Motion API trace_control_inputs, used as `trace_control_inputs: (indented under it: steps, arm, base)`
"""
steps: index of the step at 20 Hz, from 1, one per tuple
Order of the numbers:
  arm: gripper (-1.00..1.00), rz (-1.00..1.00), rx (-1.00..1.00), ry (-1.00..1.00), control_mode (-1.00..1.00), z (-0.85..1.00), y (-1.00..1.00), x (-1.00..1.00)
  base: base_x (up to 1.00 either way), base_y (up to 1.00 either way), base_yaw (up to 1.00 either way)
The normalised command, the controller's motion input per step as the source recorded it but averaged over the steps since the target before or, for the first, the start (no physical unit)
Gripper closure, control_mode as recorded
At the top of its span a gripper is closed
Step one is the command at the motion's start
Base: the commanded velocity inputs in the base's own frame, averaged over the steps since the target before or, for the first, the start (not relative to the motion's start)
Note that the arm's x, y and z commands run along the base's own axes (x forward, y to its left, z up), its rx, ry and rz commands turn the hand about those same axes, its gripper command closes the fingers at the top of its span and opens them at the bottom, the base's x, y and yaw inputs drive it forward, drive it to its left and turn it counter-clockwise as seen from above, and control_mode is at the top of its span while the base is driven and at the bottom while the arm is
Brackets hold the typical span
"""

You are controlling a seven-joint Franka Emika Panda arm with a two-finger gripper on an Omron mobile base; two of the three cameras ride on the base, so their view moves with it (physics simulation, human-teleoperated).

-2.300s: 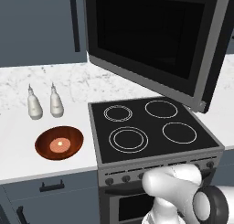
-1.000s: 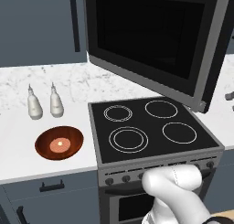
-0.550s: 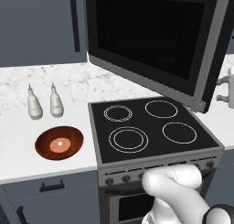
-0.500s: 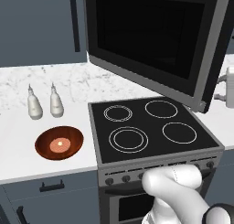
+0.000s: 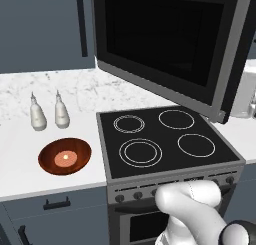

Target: Open the microwave, place the bowl with waffle inside the microwave, then close the microwave door and turn it on.

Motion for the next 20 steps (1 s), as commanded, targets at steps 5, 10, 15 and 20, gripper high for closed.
trace_control_inputs:
  steps: [5, 10, 15, 20]
  arm:
    - [1.00, 0.11, 0.12, 0.15, -1.00, 0.06, 0.31, 0.54]
    - [1.00, 0.16, 0.04, 0.25, -1.00, 0.11, 0.67, 0.20]
    - [1.00, 0.20, 0.02, 0.26, -1.00, 0.25, 0.79, -0.04]
    - [1.00, 0.15, 0.01, 0.23, -1.00, 0.30, 0.90, -0.09]
  base:
    - [0.00, 0.00, 0.00]
    - [0.00, 0.00, 0.00]
    - [0.00, 0.00, 0.00]
    - [0.00, 0.00, 0.00]
